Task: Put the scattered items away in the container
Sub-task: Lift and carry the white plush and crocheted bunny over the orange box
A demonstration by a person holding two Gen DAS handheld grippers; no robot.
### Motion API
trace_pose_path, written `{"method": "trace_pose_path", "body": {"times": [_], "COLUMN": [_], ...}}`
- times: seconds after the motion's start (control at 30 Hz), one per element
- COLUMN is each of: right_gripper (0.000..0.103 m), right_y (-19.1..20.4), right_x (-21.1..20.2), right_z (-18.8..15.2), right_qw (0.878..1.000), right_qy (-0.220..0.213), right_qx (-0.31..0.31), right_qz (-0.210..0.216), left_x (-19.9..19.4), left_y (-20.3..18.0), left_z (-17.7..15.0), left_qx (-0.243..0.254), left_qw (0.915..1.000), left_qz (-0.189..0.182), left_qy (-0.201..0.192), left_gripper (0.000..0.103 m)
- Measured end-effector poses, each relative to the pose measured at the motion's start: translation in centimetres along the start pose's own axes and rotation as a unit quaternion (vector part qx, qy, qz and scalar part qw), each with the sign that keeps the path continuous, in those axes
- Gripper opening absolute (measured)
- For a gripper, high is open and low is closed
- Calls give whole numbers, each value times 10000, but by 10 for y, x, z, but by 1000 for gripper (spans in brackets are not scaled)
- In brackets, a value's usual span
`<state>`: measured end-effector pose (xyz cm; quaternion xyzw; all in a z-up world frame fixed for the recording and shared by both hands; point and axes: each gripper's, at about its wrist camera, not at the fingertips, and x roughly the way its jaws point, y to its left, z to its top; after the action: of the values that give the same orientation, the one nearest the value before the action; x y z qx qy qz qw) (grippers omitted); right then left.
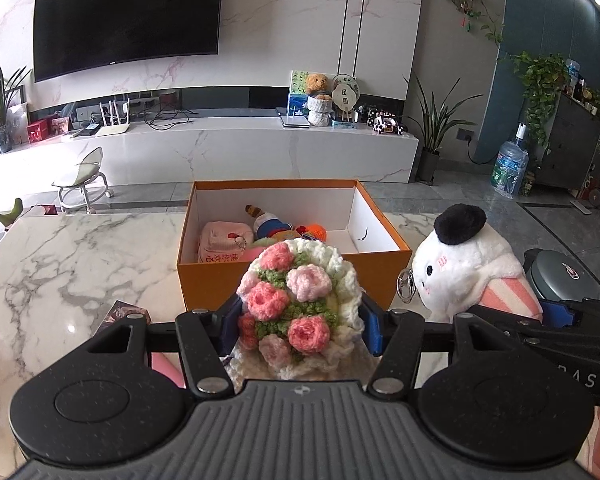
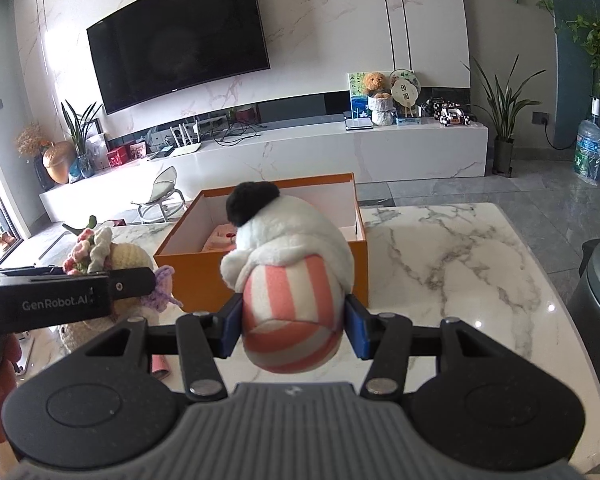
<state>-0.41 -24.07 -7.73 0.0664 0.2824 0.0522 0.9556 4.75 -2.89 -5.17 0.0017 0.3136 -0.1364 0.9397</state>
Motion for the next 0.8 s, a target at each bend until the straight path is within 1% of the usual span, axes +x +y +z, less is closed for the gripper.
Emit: {"method": "trace_pose_path", "body": {"times": [0.2,0.33,0.6,0.8], "right_gripper": [55,55,55,55], "right_y": [0,0,-2,-3], "right_x": [9,20,48,72], "right_z": [14,24,50,73], "right_qw": [9999,9997,9986,9972], "right_qy": [46,150,325,416], "right_qx": [-113,-176,-292,-498], "right_qz": [30,106,293,384], "left_x": [11,20,39,54], "left_y": [2,4,7,13], "left_z": [14,23,42,61], "left_qx": [92,112,209,273], "left_qw": [10000,9999,9997,9996], "left_qz": [-10,-18,-65,-70], "left_qy": [18,42,65,-5], "left_gripper": [67,67,67,67]}}
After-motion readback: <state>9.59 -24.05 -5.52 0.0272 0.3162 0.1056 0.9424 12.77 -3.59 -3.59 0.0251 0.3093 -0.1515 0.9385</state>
